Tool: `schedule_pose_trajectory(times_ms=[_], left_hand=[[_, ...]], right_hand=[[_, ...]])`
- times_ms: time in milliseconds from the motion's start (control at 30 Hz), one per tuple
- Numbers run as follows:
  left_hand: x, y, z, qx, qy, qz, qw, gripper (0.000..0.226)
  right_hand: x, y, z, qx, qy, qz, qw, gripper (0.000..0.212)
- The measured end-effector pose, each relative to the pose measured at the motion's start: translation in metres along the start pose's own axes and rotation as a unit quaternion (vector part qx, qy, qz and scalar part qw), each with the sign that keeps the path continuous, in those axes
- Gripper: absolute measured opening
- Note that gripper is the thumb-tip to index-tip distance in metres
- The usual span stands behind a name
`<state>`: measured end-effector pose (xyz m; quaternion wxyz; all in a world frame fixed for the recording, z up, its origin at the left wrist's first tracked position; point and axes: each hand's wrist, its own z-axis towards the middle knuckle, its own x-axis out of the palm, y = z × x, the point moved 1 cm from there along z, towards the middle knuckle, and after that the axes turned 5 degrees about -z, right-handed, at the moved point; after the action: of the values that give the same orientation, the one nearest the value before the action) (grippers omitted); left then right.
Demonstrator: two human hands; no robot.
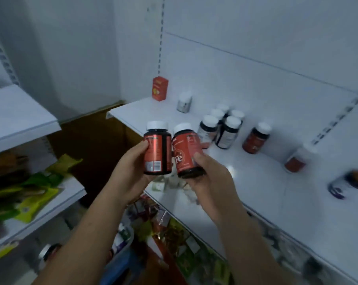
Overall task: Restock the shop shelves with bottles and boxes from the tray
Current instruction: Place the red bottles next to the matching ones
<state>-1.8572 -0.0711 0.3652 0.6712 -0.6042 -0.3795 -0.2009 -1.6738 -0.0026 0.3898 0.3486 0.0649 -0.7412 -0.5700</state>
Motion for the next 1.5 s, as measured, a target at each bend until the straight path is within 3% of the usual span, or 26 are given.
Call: schedule_pose_trajectory(times_ms=[133,267,433,800,1000,1133,1267,1333,1400,1500], left_hand=[[0.062,0.041,0.009,-0.033,0.041,0.013,0.999,0.046],[0.099,0.08,0.011,-0.072,0.065,0.044,0.994,0.049],[0.126,0.119,0.015,-0.114,0.089,0.057,0.988,0.047],[0.143,0.155,0.039,-0.147,0.117,0.121,0.975,0.057],[0.137,0.157,0.053,-0.113,0.108,0.178,0.972,0.042],[0.134,0.154,0.068,-0.137,0.071,0.185,0.971,0.038],[0.133,0.147,0.067,-0.229,0.037,0.077,0.97,0.046],[0.131,0.146,0.065,-0.248,0.045,0.028,0.967,0.05],[0.132,0.145,0.061,-0.255,0.058,0.002,0.965,0.052],[0.132,0.146,0.059,-0.262,0.074,-0.013,0.962,0.055]], right_hand=[[-0.048,0.027,-0.038,-0.039,-0.072,-0.013,0.997,0.036],[-0.086,0.042,-0.069,-0.052,-0.131,0.017,0.99,0.029],[-0.119,0.053,-0.1,-0.08,-0.181,-0.009,0.98,0.048],[-0.16,0.05,-0.104,-0.093,-0.29,0.012,0.952,0.054],[-0.176,0.048,-0.088,-0.088,-0.308,-0.062,0.945,0.029],[-0.185,0.052,-0.071,-0.078,-0.305,-0.097,0.944,0.027],[-0.186,0.052,-0.063,-0.059,-0.282,0.023,0.957,0.032],[-0.186,0.049,-0.063,-0.05,-0.256,0.094,0.961,0.048],[-0.184,0.047,-0.063,-0.042,-0.217,0.123,0.967,0.059],[-0.184,0.046,-0.061,-0.039,-0.176,0.116,0.977,0.059]])
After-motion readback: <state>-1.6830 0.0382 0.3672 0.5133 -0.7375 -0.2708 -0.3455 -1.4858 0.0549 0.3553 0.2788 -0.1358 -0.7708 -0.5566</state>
